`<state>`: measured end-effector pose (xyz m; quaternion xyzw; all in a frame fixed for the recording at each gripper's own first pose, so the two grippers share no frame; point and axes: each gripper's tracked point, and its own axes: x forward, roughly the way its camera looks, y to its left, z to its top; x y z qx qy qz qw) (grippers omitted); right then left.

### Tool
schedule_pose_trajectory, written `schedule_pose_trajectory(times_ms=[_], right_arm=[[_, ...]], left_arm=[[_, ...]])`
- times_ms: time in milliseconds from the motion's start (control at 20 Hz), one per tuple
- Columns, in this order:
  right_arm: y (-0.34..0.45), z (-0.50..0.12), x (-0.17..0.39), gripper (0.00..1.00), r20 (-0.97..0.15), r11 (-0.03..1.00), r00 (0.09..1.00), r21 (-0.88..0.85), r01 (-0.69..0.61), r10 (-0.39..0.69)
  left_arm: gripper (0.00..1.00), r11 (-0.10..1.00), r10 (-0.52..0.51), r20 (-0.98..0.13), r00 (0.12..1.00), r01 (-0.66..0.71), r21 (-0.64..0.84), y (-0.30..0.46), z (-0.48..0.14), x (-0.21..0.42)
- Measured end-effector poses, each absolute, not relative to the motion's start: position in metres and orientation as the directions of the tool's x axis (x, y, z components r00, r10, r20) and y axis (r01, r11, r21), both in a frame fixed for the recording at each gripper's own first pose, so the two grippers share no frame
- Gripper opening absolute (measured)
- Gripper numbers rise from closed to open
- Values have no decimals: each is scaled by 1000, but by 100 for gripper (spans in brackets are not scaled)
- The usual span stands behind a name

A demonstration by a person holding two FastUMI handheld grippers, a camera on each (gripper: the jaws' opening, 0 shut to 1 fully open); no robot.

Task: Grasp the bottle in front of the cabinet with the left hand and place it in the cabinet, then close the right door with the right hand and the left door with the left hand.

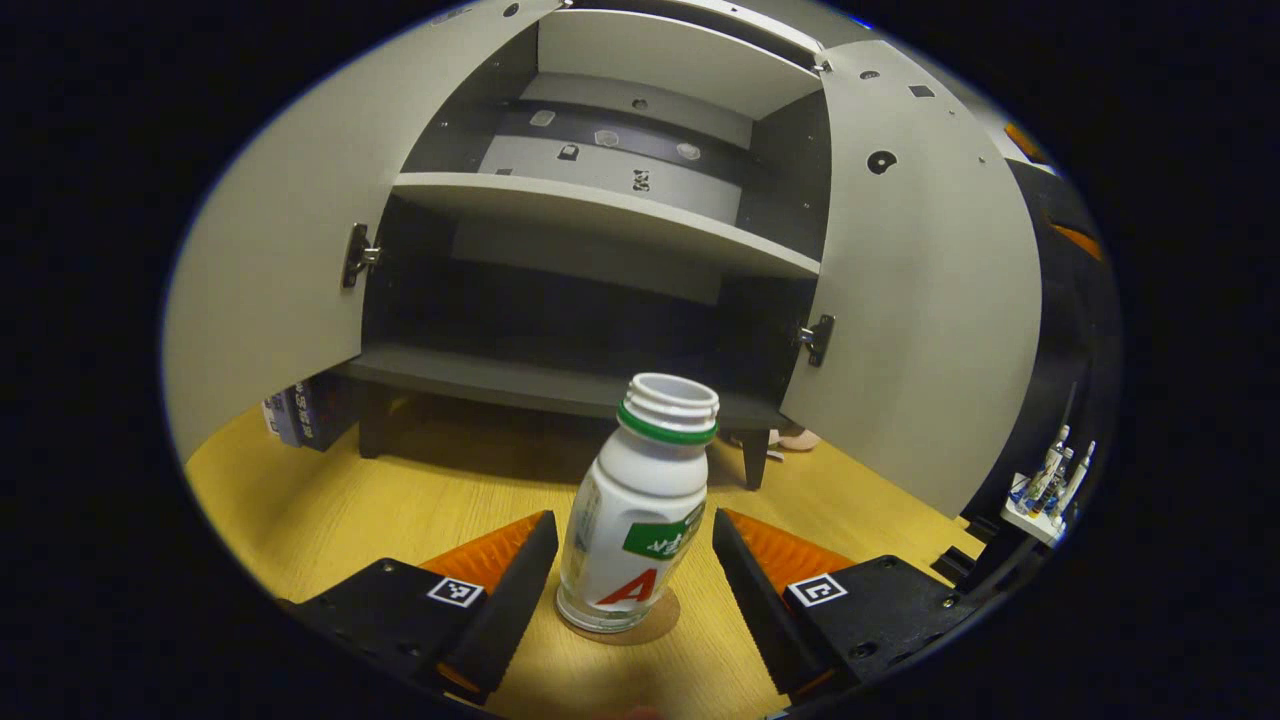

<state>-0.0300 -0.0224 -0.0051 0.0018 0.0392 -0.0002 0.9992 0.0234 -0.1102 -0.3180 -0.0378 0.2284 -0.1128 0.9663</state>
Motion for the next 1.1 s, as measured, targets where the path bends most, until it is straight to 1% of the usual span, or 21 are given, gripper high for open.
schedule_pose_trajectory(times_ms=[250, 300, 350, 400, 500, 600, 650, 800, 900, 1100], right_arm=[[-23, -11, -33, 98, -88, 1000, 996, 9, 1, 0], [-24, -11, -33, 98, -90, 1000, 996, 11, 3, -2], [-25, -12, -34, 98, -92, 1000, 996, 14, 5, -4], [-27, -13, -35, 98, -94, 1000, 996, 19, 8, -6], [-30, -15, -36, 98, -96, 999, 995, 32, 15, -11], [-34, -16, -36, 100, -97, 999, 995, 43, 22, -18], [-36, -16, -36, 98, -96, 998, 995, 48, 26, -22], [-37, -17, -34, 98, -93, 997, 995, 67, 30, -23], [-40, -20, -32, 98, -96, 997, 995, 66, 35, -28], [-47, -28, -30, 98, -103, 997, 994, 55, 51, -45]], left_arm=[[95, 974, -227, -436, 871, 203, -100, -112, -329, 26], [94, 976, -216, -438, 873, 197, -89, -108, -330, 26], [86, 976, -216, -442, 871, 198, -86, -106, -329, 26], [80, 977, -213, -439, 873, 196, -84, -105, -326, 26], [74, 974, -225, -453, 863, 205, -92, -104, -323, 22], [74, 964, -265, -458, 848, 241, -112, -106, -313, 15], [74, 961, -276, -458, 845, 250, -117, -104, -305, 11], [74, 961, -278, -427, 861, 245, -132, -94, -267, 9], [73, 960, -278, -391, 877, 238, -149, -87, -231, 11], [73, 947, -314, -307, 898, 271, -175, -84, -158, 22]])
